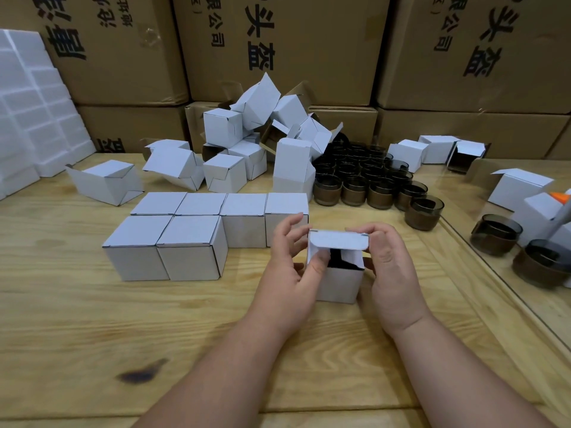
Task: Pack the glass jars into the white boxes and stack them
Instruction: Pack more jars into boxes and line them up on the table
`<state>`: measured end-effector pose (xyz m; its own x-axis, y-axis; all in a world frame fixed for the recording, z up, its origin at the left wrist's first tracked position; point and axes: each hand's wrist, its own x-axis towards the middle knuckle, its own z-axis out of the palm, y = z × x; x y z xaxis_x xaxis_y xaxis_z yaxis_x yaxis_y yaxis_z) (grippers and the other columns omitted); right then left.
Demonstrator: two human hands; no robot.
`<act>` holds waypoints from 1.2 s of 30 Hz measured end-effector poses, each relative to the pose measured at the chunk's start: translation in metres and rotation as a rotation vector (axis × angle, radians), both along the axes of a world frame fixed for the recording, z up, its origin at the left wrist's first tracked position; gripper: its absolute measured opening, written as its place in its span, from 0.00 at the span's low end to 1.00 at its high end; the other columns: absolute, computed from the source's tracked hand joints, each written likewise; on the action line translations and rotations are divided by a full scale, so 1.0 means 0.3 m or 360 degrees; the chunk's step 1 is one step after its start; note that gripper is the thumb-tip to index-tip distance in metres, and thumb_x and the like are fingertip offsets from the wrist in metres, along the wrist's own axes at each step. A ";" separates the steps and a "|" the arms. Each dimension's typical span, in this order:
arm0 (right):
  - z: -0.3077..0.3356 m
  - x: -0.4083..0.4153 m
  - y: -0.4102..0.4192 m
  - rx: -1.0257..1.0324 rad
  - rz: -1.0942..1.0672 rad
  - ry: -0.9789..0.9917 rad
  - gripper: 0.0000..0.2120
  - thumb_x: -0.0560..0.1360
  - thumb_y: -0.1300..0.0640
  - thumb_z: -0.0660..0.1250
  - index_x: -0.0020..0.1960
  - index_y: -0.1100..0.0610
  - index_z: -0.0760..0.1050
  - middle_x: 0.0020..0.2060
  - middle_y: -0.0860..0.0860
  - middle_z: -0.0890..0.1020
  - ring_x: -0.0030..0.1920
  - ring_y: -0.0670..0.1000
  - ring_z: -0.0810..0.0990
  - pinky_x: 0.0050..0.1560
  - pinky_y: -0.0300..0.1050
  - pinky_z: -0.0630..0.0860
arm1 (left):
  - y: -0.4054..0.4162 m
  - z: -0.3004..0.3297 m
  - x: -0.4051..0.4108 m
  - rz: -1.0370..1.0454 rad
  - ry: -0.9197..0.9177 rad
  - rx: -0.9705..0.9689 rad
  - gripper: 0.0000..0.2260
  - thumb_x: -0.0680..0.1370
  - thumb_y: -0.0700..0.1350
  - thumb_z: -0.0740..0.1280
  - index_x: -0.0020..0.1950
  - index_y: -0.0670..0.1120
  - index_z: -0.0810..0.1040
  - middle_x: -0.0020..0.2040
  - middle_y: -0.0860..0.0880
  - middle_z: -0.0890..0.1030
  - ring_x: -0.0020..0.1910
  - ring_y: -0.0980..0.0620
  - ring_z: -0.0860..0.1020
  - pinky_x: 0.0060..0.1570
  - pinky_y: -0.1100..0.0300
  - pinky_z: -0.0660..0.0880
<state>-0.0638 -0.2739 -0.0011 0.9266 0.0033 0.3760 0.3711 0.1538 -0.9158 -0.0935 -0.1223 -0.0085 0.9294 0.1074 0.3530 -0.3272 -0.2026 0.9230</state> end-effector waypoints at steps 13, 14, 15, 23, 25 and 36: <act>-0.001 -0.003 0.004 -0.0099 -0.0125 -0.0003 0.15 0.71 0.40 0.71 0.49 0.50 0.77 0.52 0.49 0.85 0.50 0.45 0.82 0.49 0.38 0.78 | -0.003 0.014 -0.025 -0.0086 0.0008 0.0076 0.18 0.73 0.63 0.67 0.62 0.74 0.70 0.67 0.53 0.76 0.61 0.54 0.77 0.58 0.59 0.74; -0.002 -0.002 0.003 -0.0098 -0.0118 0.0006 0.13 0.72 0.43 0.72 0.50 0.50 0.77 0.52 0.49 0.85 0.50 0.44 0.82 0.49 0.37 0.78 | -0.003 0.014 -0.024 -0.0081 0.0009 0.0059 0.16 0.75 0.61 0.67 0.62 0.73 0.71 0.67 0.53 0.76 0.60 0.55 0.77 0.56 0.62 0.73; -0.004 0.000 0.002 -0.0098 -0.0110 0.0011 0.11 0.73 0.46 0.71 0.50 0.51 0.77 0.52 0.48 0.85 0.49 0.43 0.82 0.48 0.36 0.77 | -0.002 0.015 -0.024 -0.0079 0.0010 0.0041 0.15 0.77 0.59 0.66 0.62 0.72 0.72 0.67 0.53 0.76 0.59 0.56 0.77 0.54 0.65 0.73; -0.013 0.003 -0.009 -0.0193 -0.0062 0.0023 0.09 0.69 0.53 0.71 0.48 0.51 0.77 0.57 0.46 0.83 0.55 0.46 0.82 0.52 0.40 0.77 | -0.001 0.010 -0.022 -0.0072 -0.0016 0.0027 0.11 0.75 0.48 0.65 0.55 0.63 0.73 0.67 0.55 0.74 0.57 0.55 0.77 0.50 0.65 0.73; -0.013 0.002 -0.012 -0.0213 -0.0041 0.0017 0.09 0.69 0.53 0.71 0.48 0.50 0.77 0.58 0.45 0.83 0.55 0.44 0.82 0.53 0.40 0.77 | -0.002 0.008 -0.020 -0.0059 -0.0040 0.0049 0.11 0.74 0.47 0.65 0.53 0.62 0.73 0.67 0.58 0.73 0.63 0.58 0.74 0.50 0.69 0.71; -0.019 -0.001 -0.018 -0.0344 0.0114 0.0065 0.15 0.69 0.55 0.69 0.55 0.48 0.75 0.50 0.45 0.80 0.46 0.38 0.78 0.46 0.34 0.75 | -0.001 0.002 -0.024 -0.0059 -0.0034 0.0061 0.06 0.75 0.48 0.63 0.51 0.53 0.76 0.70 0.59 0.71 0.60 0.73 0.72 0.51 0.76 0.68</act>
<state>-0.0641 -0.2791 -0.0069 0.9354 0.1462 0.3218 0.3285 -0.0231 -0.9442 -0.1007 -0.1226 -0.0078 0.9247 0.0592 0.3761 -0.3546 -0.2253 0.9074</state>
